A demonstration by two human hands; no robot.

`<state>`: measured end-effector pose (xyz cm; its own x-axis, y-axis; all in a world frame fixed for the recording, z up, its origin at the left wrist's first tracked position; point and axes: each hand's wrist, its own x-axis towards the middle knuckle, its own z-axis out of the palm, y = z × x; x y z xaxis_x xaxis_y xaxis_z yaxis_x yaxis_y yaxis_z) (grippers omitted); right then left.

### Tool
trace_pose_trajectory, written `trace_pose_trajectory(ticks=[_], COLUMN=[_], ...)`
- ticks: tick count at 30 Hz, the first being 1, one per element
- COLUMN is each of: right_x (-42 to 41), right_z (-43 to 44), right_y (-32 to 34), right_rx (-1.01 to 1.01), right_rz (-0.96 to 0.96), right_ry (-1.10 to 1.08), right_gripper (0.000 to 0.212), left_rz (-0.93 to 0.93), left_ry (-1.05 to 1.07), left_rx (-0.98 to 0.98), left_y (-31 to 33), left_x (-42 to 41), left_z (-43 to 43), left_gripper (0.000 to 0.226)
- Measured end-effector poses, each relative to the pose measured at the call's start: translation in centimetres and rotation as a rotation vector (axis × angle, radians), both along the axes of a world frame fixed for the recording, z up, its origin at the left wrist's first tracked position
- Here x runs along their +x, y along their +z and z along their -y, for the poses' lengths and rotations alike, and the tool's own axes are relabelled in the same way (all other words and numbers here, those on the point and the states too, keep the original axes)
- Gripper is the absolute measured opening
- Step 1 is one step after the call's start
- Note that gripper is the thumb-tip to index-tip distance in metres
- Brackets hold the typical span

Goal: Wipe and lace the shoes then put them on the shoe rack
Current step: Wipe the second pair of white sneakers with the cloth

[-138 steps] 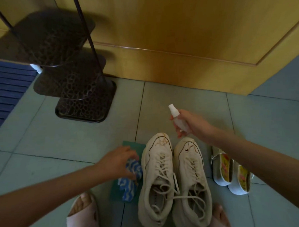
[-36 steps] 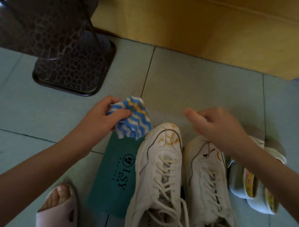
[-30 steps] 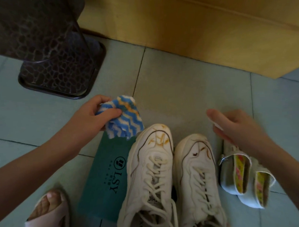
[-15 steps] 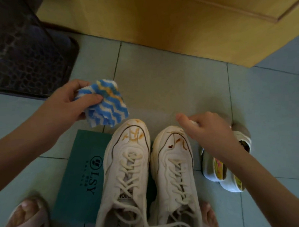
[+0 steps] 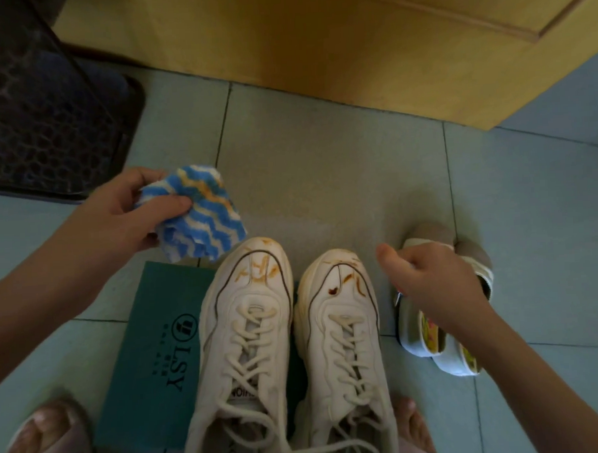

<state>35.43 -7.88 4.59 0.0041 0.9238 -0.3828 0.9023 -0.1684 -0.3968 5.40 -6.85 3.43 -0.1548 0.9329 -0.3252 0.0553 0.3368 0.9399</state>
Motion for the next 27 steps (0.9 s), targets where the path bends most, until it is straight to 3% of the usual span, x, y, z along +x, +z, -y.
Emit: trace_pose_trajectory(ticks=[9, 17, 21, 24, 27], right_x=[0.5, -2.1, -1.9, -1.5, -1.4], right_z=[0.1, -2.0, -2.5, -2.9, -3.7], right_y=[-0.4, 0.6, 0.3, 0.1, -0.1], right_rx=[0.022, 0.077, 0.064, 0.007, -0.095], right_rz=[-0.154, -0.010, -0.064, -0.281, -0.529], right_ry=[-0.077, 0.122, 0.097, 0.083, 0.108], right_gripper=[0.053, 0.051, 0.054, 0.059, 0.027], left_rz=[-0.013, 0.008, 0.014, 0.020, 0.025], left_ry=[-0.008, 0.001, 0.004, -0.001, 0.004], left_rx=[0.006, 0.009, 0.015, 0.008, 0.011], left_y=[-0.3, -0.2, -0.1, -0.1, 0.0], left_x=[-0.1, -0.2, -0.3, -0.2, 0.0], left_z=[-0.3, -0.2, 0.0, 0.0, 0.0], left_gripper=[0.016, 0.015, 0.016, 0.014, 0.012])
